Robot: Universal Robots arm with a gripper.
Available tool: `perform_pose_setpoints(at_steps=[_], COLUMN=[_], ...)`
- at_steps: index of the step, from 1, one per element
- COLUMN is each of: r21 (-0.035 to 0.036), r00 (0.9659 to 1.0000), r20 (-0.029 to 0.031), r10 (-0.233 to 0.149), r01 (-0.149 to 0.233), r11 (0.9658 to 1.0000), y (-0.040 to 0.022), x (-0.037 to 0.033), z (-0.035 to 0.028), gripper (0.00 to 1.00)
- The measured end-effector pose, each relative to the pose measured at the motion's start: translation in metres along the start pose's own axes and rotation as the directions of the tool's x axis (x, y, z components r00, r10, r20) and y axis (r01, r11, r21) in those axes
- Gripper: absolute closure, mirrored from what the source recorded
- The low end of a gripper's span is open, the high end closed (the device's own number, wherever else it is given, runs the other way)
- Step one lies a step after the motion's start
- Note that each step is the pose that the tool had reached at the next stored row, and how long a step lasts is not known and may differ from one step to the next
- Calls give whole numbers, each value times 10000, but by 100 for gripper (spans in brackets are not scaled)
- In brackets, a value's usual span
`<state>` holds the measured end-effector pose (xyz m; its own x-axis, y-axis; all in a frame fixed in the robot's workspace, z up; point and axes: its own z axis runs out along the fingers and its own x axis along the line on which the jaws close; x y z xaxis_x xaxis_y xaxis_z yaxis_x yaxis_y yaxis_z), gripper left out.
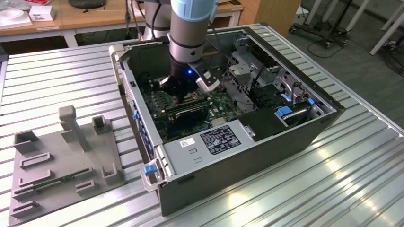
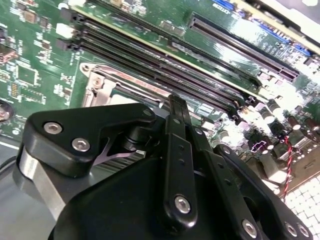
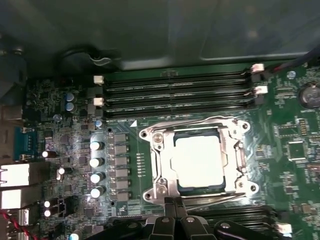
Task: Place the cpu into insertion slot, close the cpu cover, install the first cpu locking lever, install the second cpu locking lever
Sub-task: 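Install the second cpu locking lever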
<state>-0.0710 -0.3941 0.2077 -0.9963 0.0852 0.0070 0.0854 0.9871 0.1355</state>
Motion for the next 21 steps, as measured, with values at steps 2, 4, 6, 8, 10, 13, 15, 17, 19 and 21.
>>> perform_pose_setpoints(at_steps=[2, 4, 6, 8, 10, 13, 15, 17, 19, 21], r21=[1, 2, 0, -2, 0, -1, -1, -1, 0, 0], r00=[10000, 10000, 10000, 10000, 10000, 10000, 10000, 10000, 10000, 10000], r20=[0, -1, 0, 1, 0, 1, 1, 0, 1, 0], r10=[1, 0, 0, 0, 0, 0, 0, 0, 0, 0], r01=[-1, 0, 0, 0, 0, 0, 0, 0, 0, 0], r11=[10000, 10000, 10000, 10000, 10000, 10000, 10000, 10000, 10000, 10000], y=[-4, -5, -5, -6, -9, -12, -14, -16, -17, -19], x=[22, 29, 33, 47, 70, 93, 108, 125, 135, 148], z=[13, 16, 18, 21, 23, 30, 34, 37, 41, 46], gripper=[89, 89, 89, 89, 89, 89, 89, 89, 89, 89])
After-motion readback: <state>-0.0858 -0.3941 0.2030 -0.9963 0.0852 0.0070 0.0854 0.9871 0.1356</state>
